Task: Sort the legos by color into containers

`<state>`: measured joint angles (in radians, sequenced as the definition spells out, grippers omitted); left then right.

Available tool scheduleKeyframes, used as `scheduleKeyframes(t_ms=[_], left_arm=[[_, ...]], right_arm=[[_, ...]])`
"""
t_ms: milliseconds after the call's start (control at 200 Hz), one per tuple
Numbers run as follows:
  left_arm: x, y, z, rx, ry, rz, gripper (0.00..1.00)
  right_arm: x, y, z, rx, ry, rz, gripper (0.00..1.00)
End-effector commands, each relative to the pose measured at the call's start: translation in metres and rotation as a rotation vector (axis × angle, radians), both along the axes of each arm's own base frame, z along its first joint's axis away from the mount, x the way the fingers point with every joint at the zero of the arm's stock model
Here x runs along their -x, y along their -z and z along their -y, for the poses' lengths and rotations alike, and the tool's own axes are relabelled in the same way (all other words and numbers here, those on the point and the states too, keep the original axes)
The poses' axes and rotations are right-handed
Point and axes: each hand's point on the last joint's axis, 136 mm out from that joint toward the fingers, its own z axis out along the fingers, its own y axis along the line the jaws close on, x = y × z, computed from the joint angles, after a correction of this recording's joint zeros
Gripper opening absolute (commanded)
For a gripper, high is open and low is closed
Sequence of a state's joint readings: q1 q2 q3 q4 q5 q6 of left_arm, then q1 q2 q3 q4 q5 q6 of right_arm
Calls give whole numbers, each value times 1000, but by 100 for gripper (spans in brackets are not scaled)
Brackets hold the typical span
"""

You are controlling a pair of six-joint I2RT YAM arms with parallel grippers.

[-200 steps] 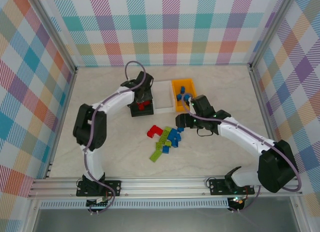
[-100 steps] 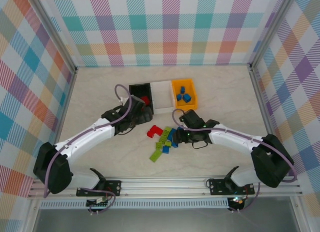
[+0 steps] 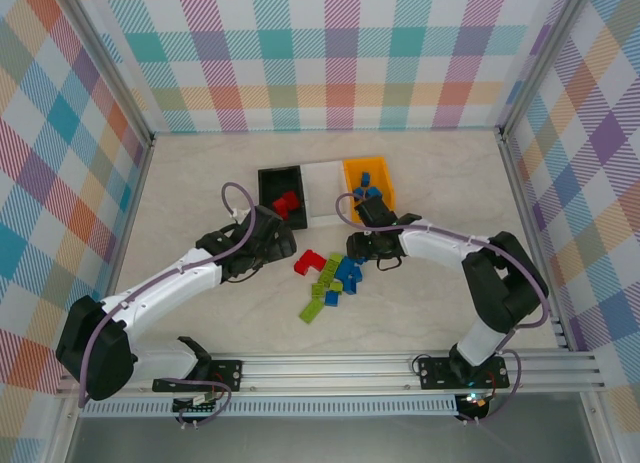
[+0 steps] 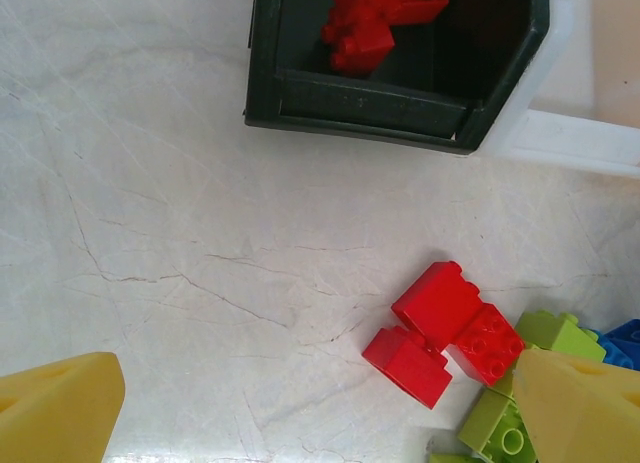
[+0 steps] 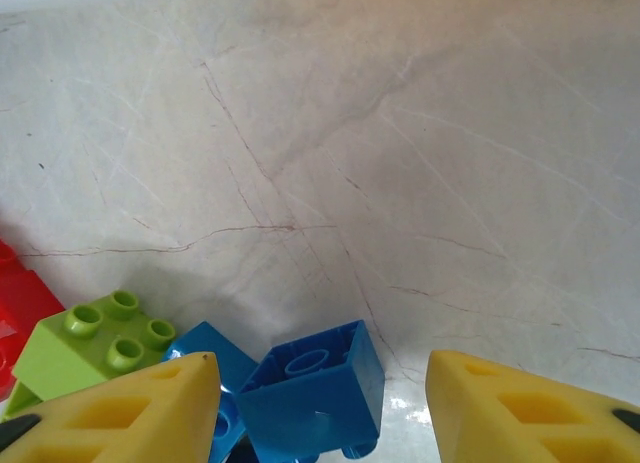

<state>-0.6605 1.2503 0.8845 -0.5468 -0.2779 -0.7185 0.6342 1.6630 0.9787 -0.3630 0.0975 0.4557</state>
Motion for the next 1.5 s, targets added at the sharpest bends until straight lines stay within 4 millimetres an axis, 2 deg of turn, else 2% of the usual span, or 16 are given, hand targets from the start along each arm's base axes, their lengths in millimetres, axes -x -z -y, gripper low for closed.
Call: scheduleKeyframes(t_ms=[0, 200, 455, 585, 705, 830, 930, 1085, 1185, 1345, 1385, 1420, 1495], left_arm=[[4, 5, -4, -8, -17, -17, 100], [3, 11, -2, -14, -18, -32, 100], [4, 11, -4, -26, -23, -38, 100], [4, 9, -5, -24, -24, -34, 100], [5, 6, -6, -21, -22, -27, 100], [7, 6, -7, -16, -21, -20, 100], [8, 8, -7, -6, -17, -20, 100], [12, 16, -3, 11, -6, -41, 100], [15, 21, 0, 19, 9, -61, 100], [17, 31, 5, 21, 37, -92, 97], [17, 32, 6, 22, 41, -95, 96], [17, 35, 8, 21, 48, -104, 95], [16, 41, 13, 24, 64, -123, 91]], right_arm=[[-4, 1, -5, 5, -29, 1, 56], [2, 10, -9, -15, -45, -32, 54], [6, 13, -8, -27, -42, -39, 40], [4, -1, -5, -32, -31, 0, 35], [-6, -36, 1, -58, -13, 70, 33], [-30, -84, 14, -100, 32, 171, 33], [-61, -108, 26, -111, 81, 221, 34], [-117, -106, 36, -98, 159, 235, 35], [-150, -100, 33, -112, 186, 233, 36], [-184, -84, 28, -92, 211, 196, 37], [-188, -81, 26, -100, 214, 184, 40], [-190, -79, 25, -108, 217, 169, 49], [-190, -88, 21, -133, 213, 180, 60]])
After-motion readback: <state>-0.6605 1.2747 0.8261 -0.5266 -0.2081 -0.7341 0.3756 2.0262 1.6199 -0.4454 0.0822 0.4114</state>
